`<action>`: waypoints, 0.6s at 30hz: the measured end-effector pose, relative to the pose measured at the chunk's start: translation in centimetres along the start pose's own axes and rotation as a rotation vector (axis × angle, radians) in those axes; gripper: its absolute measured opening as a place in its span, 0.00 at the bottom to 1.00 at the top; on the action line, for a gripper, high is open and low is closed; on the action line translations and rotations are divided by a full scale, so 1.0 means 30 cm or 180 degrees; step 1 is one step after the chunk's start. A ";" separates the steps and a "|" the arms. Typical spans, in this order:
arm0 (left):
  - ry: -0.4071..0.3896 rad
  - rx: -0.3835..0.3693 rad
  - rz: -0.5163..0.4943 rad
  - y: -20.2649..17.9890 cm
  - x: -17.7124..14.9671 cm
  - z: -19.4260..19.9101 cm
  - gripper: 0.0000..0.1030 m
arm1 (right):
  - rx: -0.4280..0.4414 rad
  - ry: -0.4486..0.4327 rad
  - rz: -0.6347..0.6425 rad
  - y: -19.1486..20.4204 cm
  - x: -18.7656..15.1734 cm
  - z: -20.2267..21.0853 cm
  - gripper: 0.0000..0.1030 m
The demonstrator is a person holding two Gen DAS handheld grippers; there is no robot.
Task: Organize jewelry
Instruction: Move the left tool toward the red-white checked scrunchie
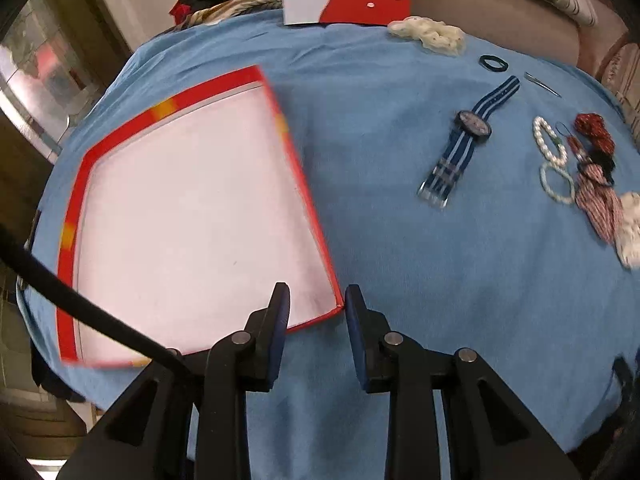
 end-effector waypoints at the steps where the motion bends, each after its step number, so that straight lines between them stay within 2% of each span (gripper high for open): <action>1: -0.0002 -0.0014 0.0037 0.028 -0.025 0.010 0.28 | 0.0001 -0.0004 -0.0022 -0.001 -0.001 0.001 1.00; 5: -0.0004 -0.0119 0.0254 0.138 -0.090 0.040 0.29 | -0.0049 0.0052 -0.0101 -0.002 0.001 -0.002 1.00; 8: -0.0113 -0.0176 0.0384 0.186 -0.106 0.097 0.30 | -0.0020 0.0076 -0.0079 -0.004 0.000 -0.004 1.00; 9: -0.0184 -0.0204 0.0378 0.186 -0.104 0.125 0.31 | -0.0017 0.0088 -0.0070 -0.004 0.001 -0.005 1.00; 10: -0.0237 -0.0234 0.0366 0.186 -0.104 0.149 0.37 | -0.0024 0.0106 -0.0063 -0.003 0.003 -0.007 1.00; 13: -0.0407 -0.0408 0.0352 0.145 -0.088 0.223 0.56 | -0.0057 0.0130 -0.0001 0.002 0.002 -0.009 1.00; 18: -0.0518 -0.0753 0.0175 -0.002 -0.064 0.295 0.59 | 0.0005 0.0100 0.0052 0.001 -0.009 -0.003 1.00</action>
Point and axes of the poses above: each gripper's, at about its wrist camera, not at the fingertips, and z roughly against the way its jaws point, y to its left, x to its top, the point moved 4 cm from there along -z, roughly the way its jaws point, and after that the axes turned 11 degrees about x, right-handed, at the moved point
